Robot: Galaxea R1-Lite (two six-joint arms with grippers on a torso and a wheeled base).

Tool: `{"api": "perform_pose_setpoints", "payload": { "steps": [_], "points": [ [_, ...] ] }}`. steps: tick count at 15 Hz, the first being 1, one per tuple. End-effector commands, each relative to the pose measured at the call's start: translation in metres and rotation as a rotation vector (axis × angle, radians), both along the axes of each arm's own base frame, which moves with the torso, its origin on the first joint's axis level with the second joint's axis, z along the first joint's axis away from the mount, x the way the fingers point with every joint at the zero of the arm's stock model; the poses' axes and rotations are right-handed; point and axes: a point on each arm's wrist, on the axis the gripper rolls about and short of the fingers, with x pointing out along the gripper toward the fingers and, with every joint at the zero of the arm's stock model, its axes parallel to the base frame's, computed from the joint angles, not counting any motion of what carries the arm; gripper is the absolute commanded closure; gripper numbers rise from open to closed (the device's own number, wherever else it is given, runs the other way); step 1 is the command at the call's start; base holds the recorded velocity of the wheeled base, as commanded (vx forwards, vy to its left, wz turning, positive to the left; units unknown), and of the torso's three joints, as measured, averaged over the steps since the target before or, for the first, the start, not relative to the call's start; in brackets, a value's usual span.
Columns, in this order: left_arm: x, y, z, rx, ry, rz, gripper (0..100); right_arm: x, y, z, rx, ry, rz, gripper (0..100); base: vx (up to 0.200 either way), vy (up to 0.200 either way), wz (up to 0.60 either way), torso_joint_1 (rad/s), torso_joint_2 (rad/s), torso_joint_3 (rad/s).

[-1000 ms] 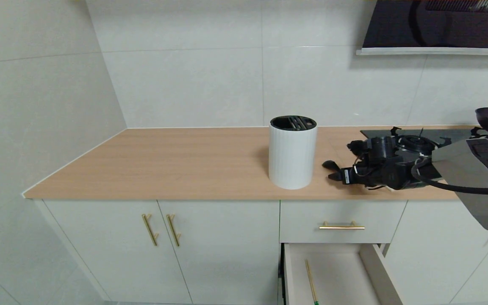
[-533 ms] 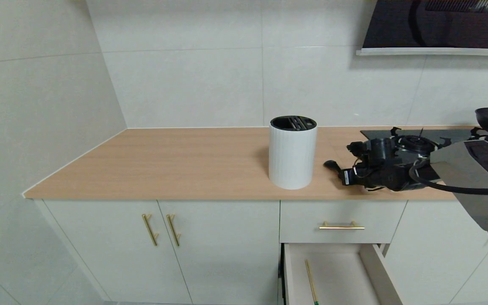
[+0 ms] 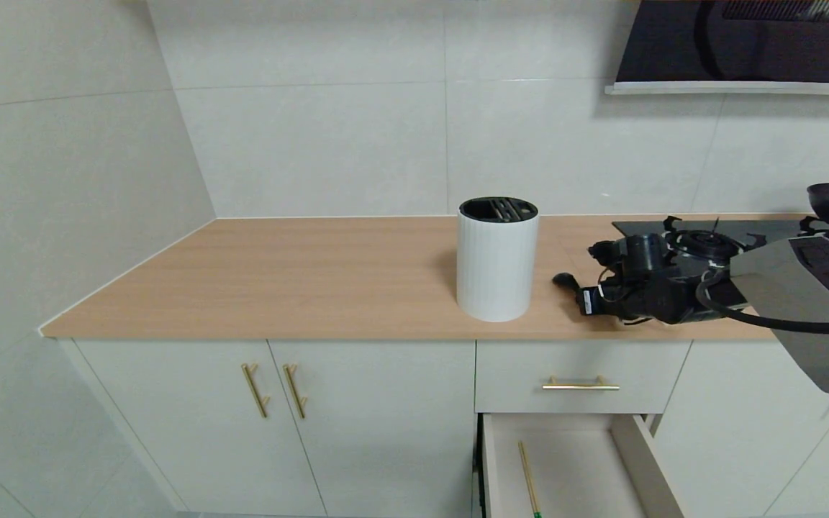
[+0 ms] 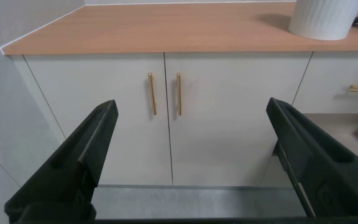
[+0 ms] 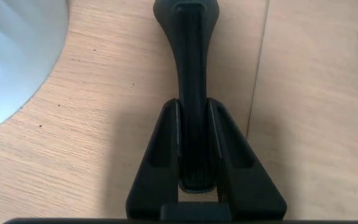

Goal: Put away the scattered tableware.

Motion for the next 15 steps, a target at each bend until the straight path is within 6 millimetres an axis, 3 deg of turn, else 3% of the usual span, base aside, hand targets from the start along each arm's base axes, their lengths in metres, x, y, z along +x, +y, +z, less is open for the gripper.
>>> {"api": "perform_pose_setpoints", "payload": {
  "steps": [1,3,5,6,7,8,10,15],
  "points": [
    [0.000,0.000,0.000,-0.001,0.000,0.000,0,-0.014,0.016,0.026,-0.002,0.014,-0.047,100,0.000,0.000,0.00,0.000,0.00,0.000],
    [0.000,0.000,0.000,0.001,0.000,0.000,0,-0.046,0.019,0.071,0.006,0.037,-0.165,100,0.000,0.000,0.00,0.000,0.00,0.000],
    [0.000,0.000,0.000,0.001,0.000,0.000,0,-0.097,0.018,0.121,0.045,0.064,-0.181,100,0.000,0.000,0.00,0.000,0.00,0.000],
    [0.000,0.000,0.000,-0.001,0.000,0.000,0,-0.118,0.015,0.133,0.049,0.090,-0.187,100,0.000,0.000,0.00,0.000,0.00,0.000],
    [0.000,0.000,0.000,-0.001,0.000,0.000,0,-0.139,0.018,0.137,0.076,0.125,-0.197,100,0.000,0.000,0.00,0.000,0.00,0.000],
    [0.000,0.000,0.000,-0.001,0.000,0.000,0,-0.149,0.018,0.138,0.086,0.139,-0.203,100,0.000,0.000,0.00,0.000,0.00,0.000],
    [0.000,0.000,0.000,-0.001,0.000,0.000,0,-0.188,0.008,0.132,0.088,0.194,-0.216,100,0.000,0.000,0.00,0.000,0.00,0.000],
    [0.000,0.000,0.000,-0.001,0.000,0.000,0,-0.221,0.003,0.128,0.158,0.261,-0.126,100,0.000,0.000,0.00,0.000,0.00,0.000]
  ]
}}
